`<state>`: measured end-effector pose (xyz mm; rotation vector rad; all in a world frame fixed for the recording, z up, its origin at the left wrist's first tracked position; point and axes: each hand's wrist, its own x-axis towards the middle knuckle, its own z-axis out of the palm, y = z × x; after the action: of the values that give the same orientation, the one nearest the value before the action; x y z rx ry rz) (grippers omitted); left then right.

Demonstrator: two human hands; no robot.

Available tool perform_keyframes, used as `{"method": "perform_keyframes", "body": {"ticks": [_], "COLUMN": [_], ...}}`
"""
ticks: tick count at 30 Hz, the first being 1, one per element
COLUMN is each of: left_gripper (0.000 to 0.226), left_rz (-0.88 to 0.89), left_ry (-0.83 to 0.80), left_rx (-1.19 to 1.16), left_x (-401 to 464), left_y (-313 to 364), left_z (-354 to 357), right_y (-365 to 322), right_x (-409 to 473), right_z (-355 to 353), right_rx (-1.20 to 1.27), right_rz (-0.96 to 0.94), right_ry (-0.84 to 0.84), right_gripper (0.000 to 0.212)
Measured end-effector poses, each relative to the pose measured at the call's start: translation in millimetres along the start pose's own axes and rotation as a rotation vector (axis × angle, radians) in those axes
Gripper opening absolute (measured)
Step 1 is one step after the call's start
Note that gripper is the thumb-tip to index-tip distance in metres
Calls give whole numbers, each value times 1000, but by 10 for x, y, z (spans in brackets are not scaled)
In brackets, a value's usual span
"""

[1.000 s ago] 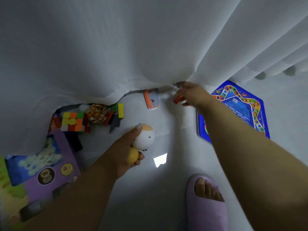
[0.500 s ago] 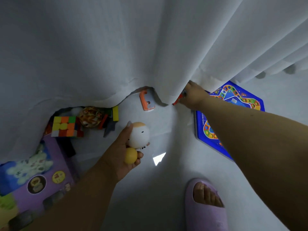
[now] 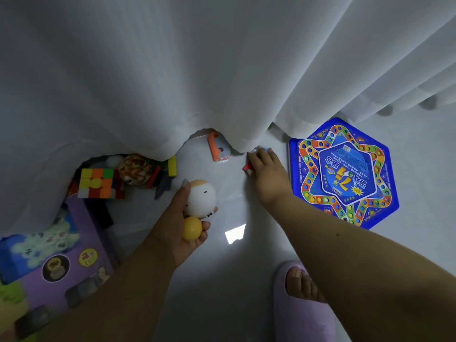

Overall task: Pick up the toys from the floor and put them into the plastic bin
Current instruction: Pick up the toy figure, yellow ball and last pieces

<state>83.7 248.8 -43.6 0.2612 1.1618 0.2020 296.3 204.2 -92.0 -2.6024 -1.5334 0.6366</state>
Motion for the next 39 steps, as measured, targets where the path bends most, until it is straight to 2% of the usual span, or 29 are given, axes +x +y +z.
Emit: {"method": "perform_keyframes", "body": {"ticks": [6,8,10,12,15,17,20,26,29,34,38,39], "left_gripper": [66,66,68,70,70,68,65,68,65,67,63,62], "left_rz": [-19,-16,-12,-10,-13,-18,-29,-26,-27,-38,-38,-39], "left_ry": [17,29,39,42,37,39,39,18,20,22,27,27], "left_rx": [-35,-44,-53,-62,-77,-82,-82,-87,-92,-107,-108,-109], "left_x": [-67,-87,-95,-94,-84,-68,-56,-20,-14,-9,-29,-33], "left_y": [-10,-2,6,6,-12,-34,-56,-42,-34,-53,-78,-83], "left_z": [-104,-131,-168,-207,-237,-231,-218,-262,-264,-306,-343,-350], "right_y": [-165,-202,-202,-166,-170,-222,-310,-337,-302,-240,-196,-183], "right_x": [-311,-400,-443,-441,-373,-299,-271,-390,-350,-112,15,18], "right_z": [87,60,8,-41,-77,-51,95,246,178,-104,-245,-276], "right_rx": [-10,-5,39,64,-64,-129,-192,-40,-1,117,235,338], "right_rz": [-50,-64,44,175,150,83,8,-64,-67,-51,18,62], "right_ry": [11,74,127,82,-32,-47,-35,120,92,-107,-173,-158], "right_gripper": [47,50,64,84,98,90,65,37,35,42,37,31]}}
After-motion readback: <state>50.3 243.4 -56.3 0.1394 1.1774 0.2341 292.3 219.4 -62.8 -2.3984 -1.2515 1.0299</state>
